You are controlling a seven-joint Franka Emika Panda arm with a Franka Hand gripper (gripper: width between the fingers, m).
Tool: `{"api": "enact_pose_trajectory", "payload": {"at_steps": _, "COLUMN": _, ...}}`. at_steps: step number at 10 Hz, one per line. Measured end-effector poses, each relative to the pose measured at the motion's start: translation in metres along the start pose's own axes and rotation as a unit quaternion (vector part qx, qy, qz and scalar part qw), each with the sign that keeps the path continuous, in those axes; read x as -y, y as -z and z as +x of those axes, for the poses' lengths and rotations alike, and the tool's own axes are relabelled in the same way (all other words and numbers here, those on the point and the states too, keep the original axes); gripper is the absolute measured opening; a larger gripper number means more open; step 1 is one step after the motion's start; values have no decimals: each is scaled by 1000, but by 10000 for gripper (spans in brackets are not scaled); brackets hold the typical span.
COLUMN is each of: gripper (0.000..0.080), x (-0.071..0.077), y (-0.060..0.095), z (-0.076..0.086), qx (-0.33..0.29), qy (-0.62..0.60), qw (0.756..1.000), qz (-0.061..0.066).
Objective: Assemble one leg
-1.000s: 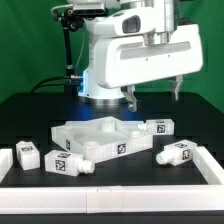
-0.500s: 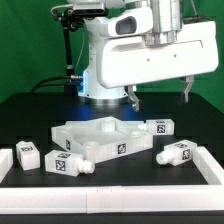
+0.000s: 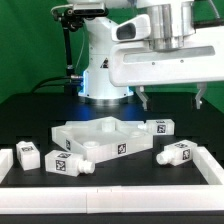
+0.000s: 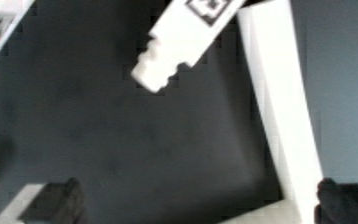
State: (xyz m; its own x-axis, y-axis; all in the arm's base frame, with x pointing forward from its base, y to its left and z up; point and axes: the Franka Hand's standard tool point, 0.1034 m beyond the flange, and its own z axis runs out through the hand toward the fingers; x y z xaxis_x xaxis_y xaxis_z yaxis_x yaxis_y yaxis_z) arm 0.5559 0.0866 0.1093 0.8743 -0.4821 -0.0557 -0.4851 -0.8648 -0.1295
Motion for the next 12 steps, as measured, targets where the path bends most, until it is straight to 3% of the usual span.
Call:
{"api": "enact_pose_trajectory", "payload": {"at_steps": 1, "gripper": 649, "x": 0, "y": -2, "z": 1, "qx": 7, "qy": -39, "qw": 999, "qz": 10}}
{"api": "enact_pose_trajectory", "payload": {"at_steps": 5, "gripper": 649, "x": 3, "y": -4, "z": -2, "qx": 11, "qy": -82, "qw": 997, "qz": 13}}
{"api": "enact_pose_trajectory", "payload": {"at_steps": 8, "gripper": 649, "x": -9, "y": -38, "z": -17, "qx": 29, "qy": -126, "qw": 992, "qz": 2}}
{"api": "enact_pose_trajectory", "payload": {"at_steps": 12, "gripper": 649, "x": -10, "y": -75, "z": -25, "qx": 22, "qy": -126, "qw": 992, "qz": 4}}
